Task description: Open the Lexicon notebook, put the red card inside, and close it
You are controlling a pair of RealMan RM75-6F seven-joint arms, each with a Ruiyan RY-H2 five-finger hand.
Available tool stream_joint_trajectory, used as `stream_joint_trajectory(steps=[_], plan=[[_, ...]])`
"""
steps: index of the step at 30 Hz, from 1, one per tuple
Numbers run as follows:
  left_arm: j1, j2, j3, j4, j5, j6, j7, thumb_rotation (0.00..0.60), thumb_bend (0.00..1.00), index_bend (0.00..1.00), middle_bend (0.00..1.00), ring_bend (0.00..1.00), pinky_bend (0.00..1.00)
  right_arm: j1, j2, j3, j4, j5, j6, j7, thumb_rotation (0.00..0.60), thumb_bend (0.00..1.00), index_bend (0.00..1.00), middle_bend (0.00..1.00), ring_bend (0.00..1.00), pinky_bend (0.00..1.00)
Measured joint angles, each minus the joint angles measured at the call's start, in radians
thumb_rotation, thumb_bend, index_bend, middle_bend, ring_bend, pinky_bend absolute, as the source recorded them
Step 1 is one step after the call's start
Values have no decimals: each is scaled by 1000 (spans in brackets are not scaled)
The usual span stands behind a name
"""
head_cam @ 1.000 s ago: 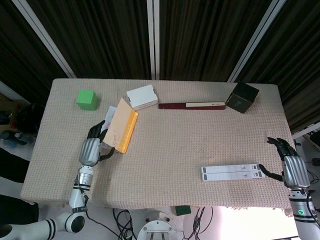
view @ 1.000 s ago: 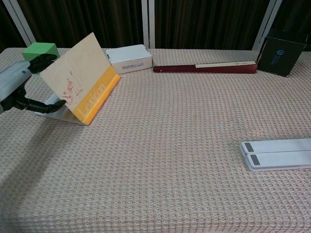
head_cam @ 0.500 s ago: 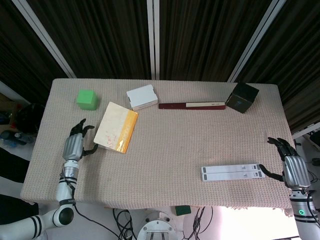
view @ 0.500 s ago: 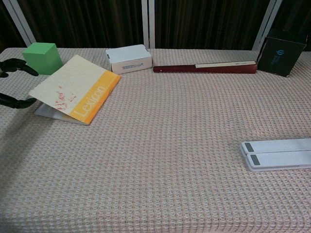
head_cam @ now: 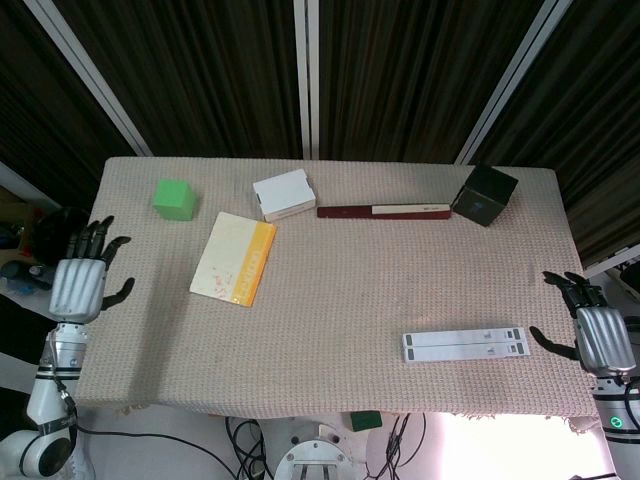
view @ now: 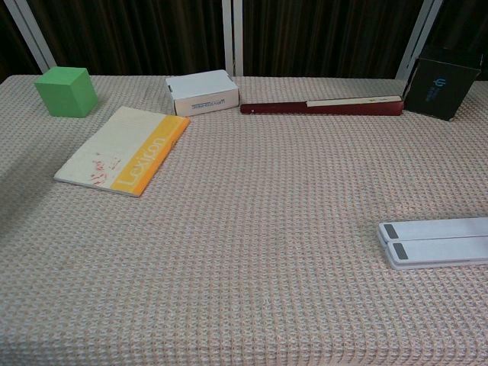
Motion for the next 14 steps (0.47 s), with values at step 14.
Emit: stream_joint_trajectory(steps=[14], plan=[[178,183,182,-47,137,93,-115,600,228,250,32,0,34,-27,38,-36,2,-38,28,16,600,176,176,198,50,138]])
